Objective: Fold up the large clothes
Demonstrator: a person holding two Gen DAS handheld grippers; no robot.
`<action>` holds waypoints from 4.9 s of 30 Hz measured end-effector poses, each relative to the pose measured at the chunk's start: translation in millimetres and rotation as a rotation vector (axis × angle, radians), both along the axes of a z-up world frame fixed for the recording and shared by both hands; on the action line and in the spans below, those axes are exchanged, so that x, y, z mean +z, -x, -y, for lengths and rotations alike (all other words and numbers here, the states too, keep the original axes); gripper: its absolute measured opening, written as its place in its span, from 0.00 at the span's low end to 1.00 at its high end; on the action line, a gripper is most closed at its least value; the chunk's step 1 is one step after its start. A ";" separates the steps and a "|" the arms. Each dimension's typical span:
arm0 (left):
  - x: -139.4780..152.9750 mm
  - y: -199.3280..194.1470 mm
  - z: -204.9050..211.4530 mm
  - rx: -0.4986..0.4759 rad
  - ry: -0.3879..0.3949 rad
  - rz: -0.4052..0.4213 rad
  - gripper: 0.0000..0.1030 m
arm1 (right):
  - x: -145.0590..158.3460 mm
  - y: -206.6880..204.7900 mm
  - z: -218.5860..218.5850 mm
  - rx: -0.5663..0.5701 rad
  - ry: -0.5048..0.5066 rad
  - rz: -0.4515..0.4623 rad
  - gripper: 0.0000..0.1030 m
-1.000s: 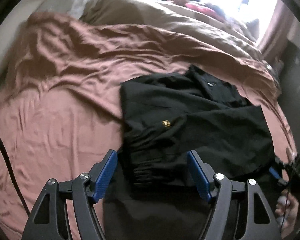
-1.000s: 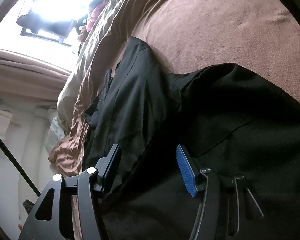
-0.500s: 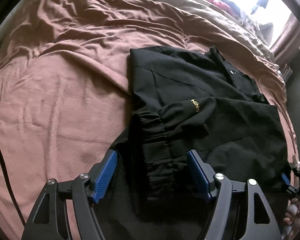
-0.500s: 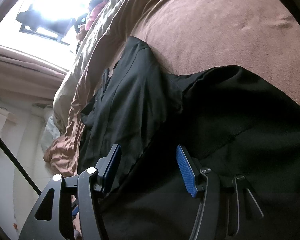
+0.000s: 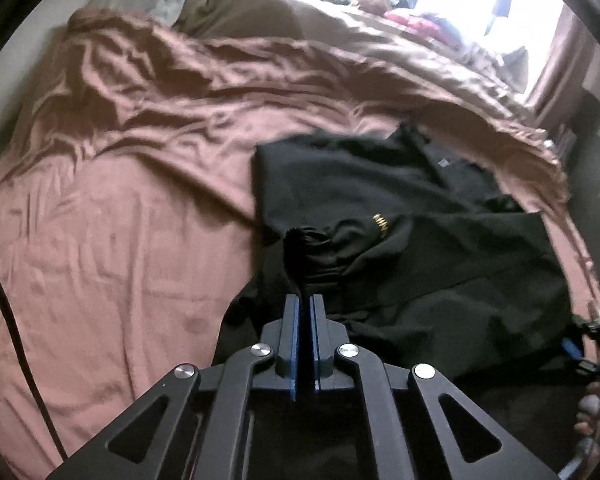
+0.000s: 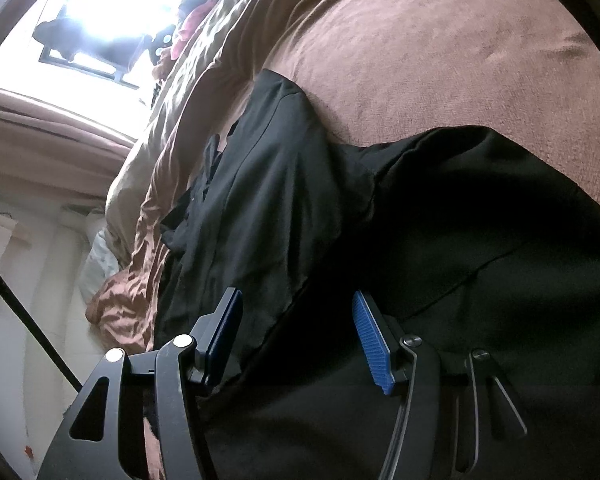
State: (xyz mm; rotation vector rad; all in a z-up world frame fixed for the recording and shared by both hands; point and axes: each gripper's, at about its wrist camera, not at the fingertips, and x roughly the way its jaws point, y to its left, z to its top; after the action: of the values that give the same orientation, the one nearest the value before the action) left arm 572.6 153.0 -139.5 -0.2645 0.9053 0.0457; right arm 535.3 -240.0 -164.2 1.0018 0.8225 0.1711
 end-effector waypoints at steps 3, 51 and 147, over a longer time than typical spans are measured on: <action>22.8 -4.5 6.0 -0.014 -0.050 0.045 0.04 | 2.2 -2.0 -1.5 0.010 0.005 0.020 0.54; 47.4 114.3 -26.0 0.039 0.076 0.089 0.75 | 56.9 112.1 13.4 0.033 0.142 0.182 0.65; 62.1 470.8 -44.1 0.010 0.423 0.273 0.06 | 96.2 469.7 95.8 0.199 0.191 0.501 0.00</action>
State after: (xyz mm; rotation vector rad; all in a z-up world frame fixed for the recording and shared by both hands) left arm 101.8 197.1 -77.4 -0.6525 0.6341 -0.1719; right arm 65.6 -335.8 -68.0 0.6541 0.4653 0.4840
